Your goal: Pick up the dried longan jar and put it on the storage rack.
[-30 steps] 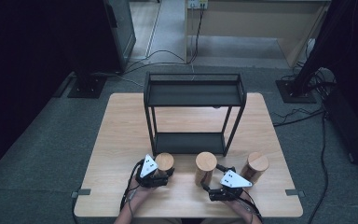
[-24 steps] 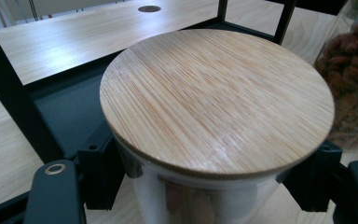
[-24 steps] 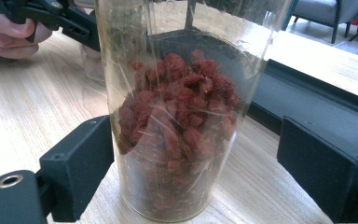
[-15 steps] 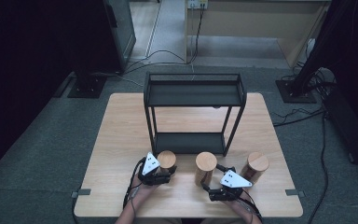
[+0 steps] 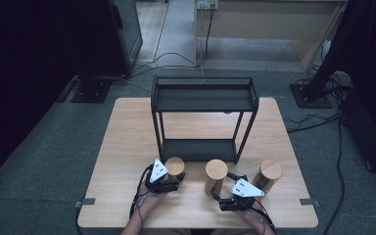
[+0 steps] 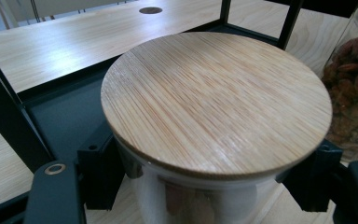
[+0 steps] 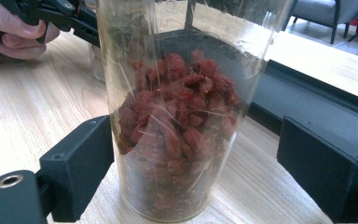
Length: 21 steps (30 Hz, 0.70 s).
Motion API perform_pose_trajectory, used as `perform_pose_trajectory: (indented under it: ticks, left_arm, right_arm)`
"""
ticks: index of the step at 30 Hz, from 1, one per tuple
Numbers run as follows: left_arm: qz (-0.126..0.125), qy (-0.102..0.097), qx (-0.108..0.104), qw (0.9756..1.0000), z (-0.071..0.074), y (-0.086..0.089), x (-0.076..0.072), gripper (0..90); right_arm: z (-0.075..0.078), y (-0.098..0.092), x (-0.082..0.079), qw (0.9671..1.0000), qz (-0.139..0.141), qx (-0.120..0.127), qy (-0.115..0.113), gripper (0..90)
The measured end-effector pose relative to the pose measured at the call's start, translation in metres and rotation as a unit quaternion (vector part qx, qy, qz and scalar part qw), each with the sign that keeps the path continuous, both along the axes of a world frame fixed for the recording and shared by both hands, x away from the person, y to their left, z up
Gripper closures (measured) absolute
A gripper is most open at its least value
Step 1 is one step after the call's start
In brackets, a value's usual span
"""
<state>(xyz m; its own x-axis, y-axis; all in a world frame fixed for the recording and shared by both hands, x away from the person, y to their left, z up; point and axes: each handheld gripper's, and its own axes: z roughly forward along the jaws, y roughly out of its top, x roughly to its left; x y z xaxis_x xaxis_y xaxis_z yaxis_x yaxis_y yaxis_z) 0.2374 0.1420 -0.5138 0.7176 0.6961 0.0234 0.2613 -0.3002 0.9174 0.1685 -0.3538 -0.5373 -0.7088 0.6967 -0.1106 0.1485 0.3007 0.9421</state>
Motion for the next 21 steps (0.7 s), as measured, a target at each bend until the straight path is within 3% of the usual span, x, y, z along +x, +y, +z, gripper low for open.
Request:
perform_pose_trajectory:
  ticks: [7, 21]
  left_arm:
    - [0.004, 0.003, -0.012, 0.9999, 0.0021, 0.0011, 0.0037, 25.6]
    - [0.011, 0.002, -0.005, 0.9999, 0.0066, -0.0016, 0.0085, 25.6]
  right_arm:
    - [0.0001, 0.0004, -0.0004, 1.0000, -0.001, -0.001, -0.001, 10.6]
    - [0.0003, 0.0014, -0.0007, 1.0000, -0.001, -0.004, -0.002, 10.7]
